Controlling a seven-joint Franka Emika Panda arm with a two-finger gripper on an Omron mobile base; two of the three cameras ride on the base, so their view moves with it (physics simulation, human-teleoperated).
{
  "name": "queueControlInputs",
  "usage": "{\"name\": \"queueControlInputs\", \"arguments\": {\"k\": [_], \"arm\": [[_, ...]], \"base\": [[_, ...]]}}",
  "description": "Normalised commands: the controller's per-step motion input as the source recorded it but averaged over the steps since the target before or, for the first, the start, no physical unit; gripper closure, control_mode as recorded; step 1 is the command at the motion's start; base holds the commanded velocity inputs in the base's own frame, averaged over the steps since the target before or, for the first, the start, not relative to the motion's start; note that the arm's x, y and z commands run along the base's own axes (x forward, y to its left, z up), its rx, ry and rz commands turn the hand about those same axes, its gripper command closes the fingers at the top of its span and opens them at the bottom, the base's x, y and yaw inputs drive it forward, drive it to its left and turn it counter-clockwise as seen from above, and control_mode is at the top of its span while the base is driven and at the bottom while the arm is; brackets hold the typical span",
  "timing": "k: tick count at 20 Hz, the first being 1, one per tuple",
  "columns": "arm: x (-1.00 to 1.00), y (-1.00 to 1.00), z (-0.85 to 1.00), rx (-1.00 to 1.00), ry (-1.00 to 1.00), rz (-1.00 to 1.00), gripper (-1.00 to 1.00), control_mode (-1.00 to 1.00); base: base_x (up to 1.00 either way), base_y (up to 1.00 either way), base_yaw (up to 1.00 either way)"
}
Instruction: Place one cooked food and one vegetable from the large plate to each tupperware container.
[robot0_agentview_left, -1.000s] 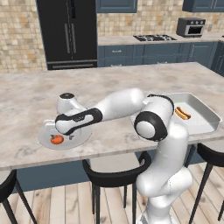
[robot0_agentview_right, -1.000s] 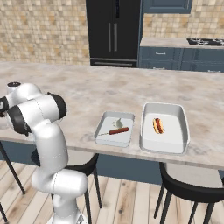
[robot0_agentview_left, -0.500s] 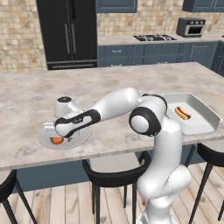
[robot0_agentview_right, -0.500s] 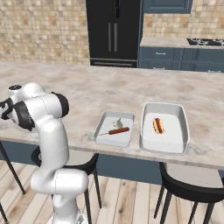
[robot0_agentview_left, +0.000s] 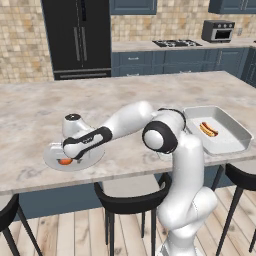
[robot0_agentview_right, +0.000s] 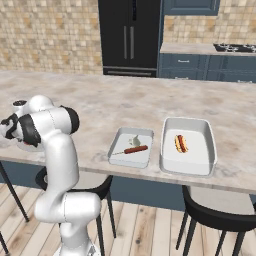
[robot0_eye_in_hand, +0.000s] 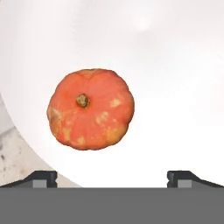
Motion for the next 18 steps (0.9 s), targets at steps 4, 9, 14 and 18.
{"name": "queueControlInputs", "arguments": {"k": [4,9,14,18], "arm": [[0.24,0.23,-0.14,-0.02,0.0,0.0,-1.0,-1.0],[0.22,0.14,-0.08,-0.02,-0.02,0.0,-1.0,-1.0],[0.08,0.0,-0.04,-0.01,0.0,0.0,-1.0,-1.0],[0.03,0.0,-0.13,0.0,0.0,0.0,-1.0,-1.0]], "base": [[0.0,0.0,0.0],[0.0,0.0,0.0],[0.0,0.0,0.0],[0.0,0.0,0.0]]}}
